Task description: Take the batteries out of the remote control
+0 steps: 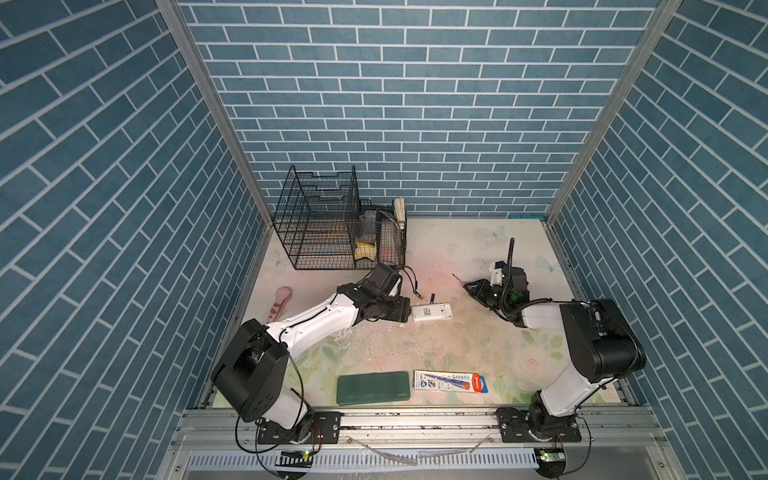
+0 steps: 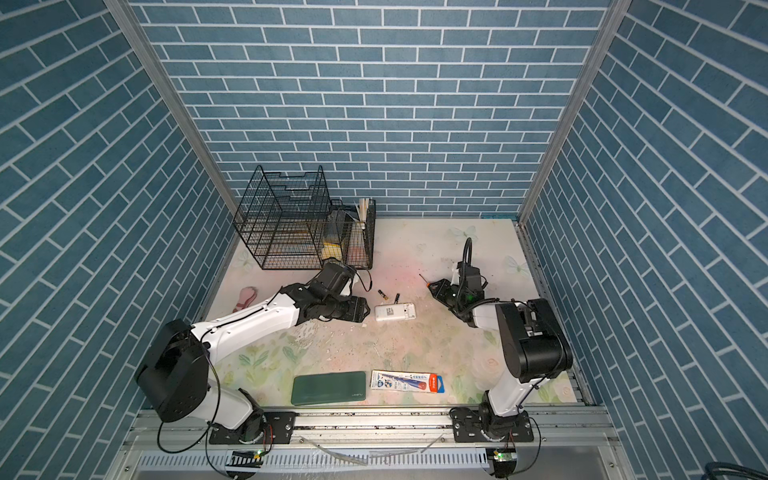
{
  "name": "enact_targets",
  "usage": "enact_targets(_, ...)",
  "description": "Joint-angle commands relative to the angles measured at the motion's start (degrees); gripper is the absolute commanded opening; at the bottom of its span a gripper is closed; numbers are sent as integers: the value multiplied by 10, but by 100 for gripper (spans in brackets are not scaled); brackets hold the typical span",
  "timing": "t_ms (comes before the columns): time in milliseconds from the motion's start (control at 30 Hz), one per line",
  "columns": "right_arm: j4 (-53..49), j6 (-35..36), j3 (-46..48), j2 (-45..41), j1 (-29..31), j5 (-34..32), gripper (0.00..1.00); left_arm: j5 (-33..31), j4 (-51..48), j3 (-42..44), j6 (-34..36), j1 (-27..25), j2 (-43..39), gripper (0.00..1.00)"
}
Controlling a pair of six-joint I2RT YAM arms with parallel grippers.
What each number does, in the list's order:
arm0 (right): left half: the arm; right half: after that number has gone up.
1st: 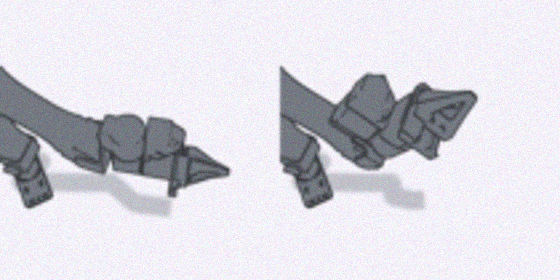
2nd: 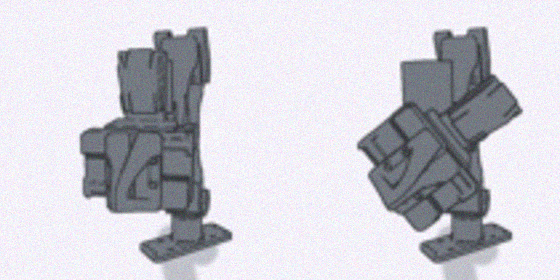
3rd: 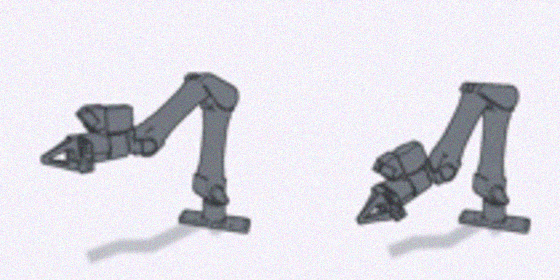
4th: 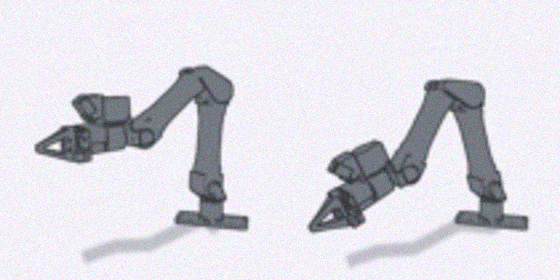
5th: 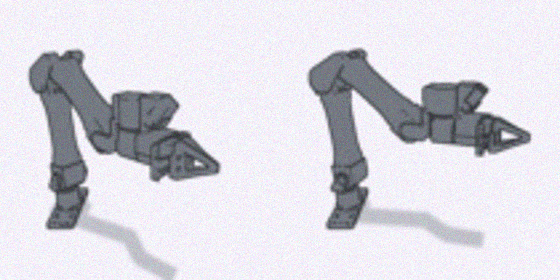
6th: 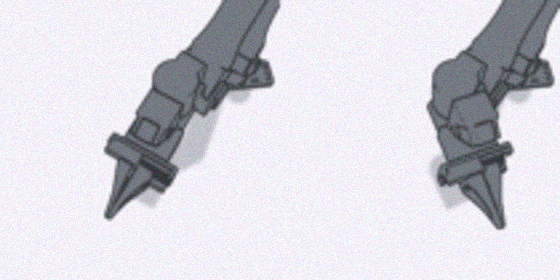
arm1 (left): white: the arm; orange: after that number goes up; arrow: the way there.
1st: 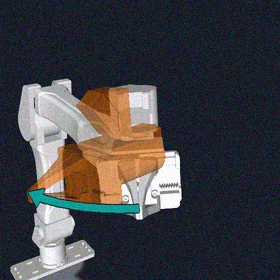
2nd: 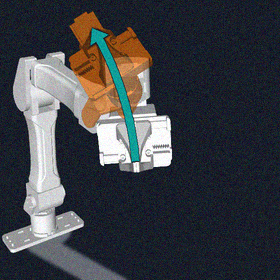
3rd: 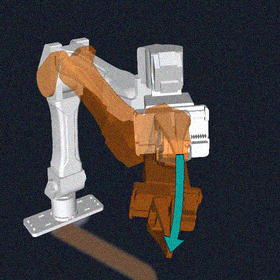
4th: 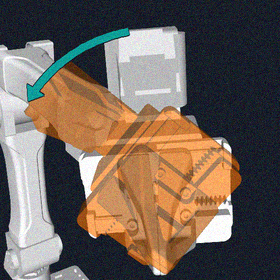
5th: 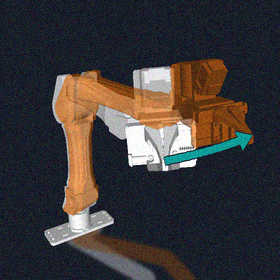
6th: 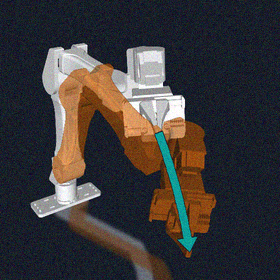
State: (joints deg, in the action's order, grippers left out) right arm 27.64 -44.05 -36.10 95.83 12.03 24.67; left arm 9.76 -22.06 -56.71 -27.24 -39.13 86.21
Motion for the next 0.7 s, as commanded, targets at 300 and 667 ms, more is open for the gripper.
enact_targets(300, -76, 48, 8, -1, -2, -1, 31, -18, -27, 23, 8, 26, -37, 75)
enact_targets(667, -111, 70, 2, -2, -3, -9, 37, -39, -60, 35, 8, 55, -75, 77)
